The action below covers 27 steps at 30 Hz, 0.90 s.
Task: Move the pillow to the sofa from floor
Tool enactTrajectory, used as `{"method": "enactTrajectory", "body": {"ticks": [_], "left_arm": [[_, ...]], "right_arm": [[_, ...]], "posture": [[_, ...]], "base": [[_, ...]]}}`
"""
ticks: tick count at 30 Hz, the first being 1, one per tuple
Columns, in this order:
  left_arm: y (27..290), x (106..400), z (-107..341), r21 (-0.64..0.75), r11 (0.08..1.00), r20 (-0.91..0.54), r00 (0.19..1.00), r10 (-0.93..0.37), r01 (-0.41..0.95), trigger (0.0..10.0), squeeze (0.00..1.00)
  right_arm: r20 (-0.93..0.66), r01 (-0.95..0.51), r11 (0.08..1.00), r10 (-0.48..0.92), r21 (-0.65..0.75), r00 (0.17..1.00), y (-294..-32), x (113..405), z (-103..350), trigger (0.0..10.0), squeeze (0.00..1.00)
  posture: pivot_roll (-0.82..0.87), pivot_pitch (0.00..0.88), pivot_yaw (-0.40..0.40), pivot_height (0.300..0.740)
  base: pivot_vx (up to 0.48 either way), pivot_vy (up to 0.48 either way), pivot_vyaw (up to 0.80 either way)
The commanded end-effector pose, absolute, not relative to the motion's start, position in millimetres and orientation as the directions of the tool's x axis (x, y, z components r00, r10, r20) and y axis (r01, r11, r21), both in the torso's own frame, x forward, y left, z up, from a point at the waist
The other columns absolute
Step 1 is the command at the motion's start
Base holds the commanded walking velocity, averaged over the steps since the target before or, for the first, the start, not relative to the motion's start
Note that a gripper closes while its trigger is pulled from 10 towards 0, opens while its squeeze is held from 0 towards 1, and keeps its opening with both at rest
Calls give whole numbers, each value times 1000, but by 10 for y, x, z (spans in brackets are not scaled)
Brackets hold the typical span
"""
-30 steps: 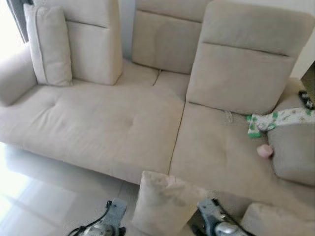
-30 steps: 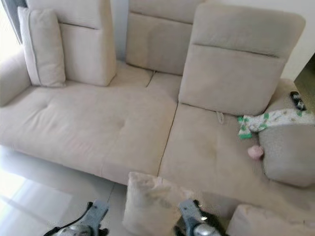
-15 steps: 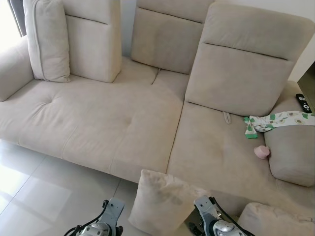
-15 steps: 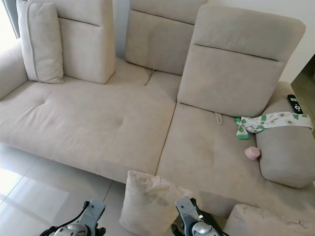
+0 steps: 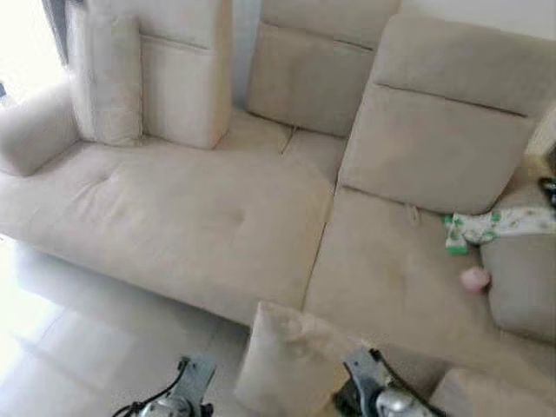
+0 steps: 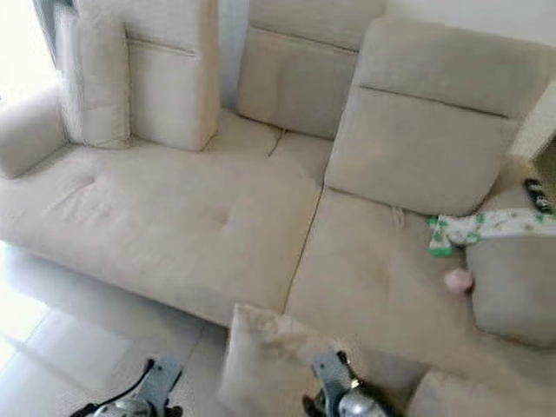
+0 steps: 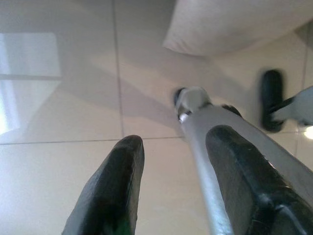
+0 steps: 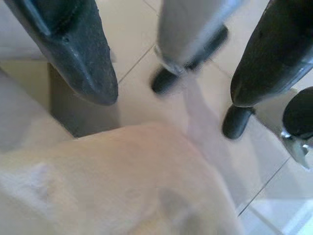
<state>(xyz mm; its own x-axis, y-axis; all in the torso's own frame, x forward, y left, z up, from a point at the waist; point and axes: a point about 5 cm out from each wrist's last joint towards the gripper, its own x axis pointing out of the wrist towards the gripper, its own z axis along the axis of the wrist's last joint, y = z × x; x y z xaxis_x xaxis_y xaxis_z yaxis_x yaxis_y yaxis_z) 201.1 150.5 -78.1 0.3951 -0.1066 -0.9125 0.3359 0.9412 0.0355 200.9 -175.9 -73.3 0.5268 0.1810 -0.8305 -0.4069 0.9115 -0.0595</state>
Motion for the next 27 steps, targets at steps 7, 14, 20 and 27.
{"method": "enactTrajectory", "body": {"ticks": [7, 14, 20, 27], "left_arm": [[882, 2698, -207, -270, 872, -533, 690, -489, 409, 10000, 0], [886, 2704, -201, -274, 873, -529, 694, -488, 404, 10000, 0], [915, 2721, -200, -352, 875, -527, 702, -478, 332, 10000, 0], [985, 2603, -332, -197, 907, -628, 663, -409, 372, 10000, 0]], "right_arm": [[-519, -182, 982, 135, -42, 844, -1641, 2255, -473, 10000, 0], [-521, -175, 984, 130, -37, 844, -1643, 2255, -475, 10000, 0], [-547, -100, 982, -3, -159, 837, -1739, 2282, -484, 10000, 0], [-651, -231, 962, 84, -144, 755, -1659, 2184, -598, 10000, 0]], "posture": [[-85, 0, 66, 740], [-84, 0, 66, 740], [-81, 0, 67, 740], [-78, 0, 69, 740]], "base": [[0, 0, 0], [0, 0, 0], [0, 0, 0], [0, 0, 0]]}}
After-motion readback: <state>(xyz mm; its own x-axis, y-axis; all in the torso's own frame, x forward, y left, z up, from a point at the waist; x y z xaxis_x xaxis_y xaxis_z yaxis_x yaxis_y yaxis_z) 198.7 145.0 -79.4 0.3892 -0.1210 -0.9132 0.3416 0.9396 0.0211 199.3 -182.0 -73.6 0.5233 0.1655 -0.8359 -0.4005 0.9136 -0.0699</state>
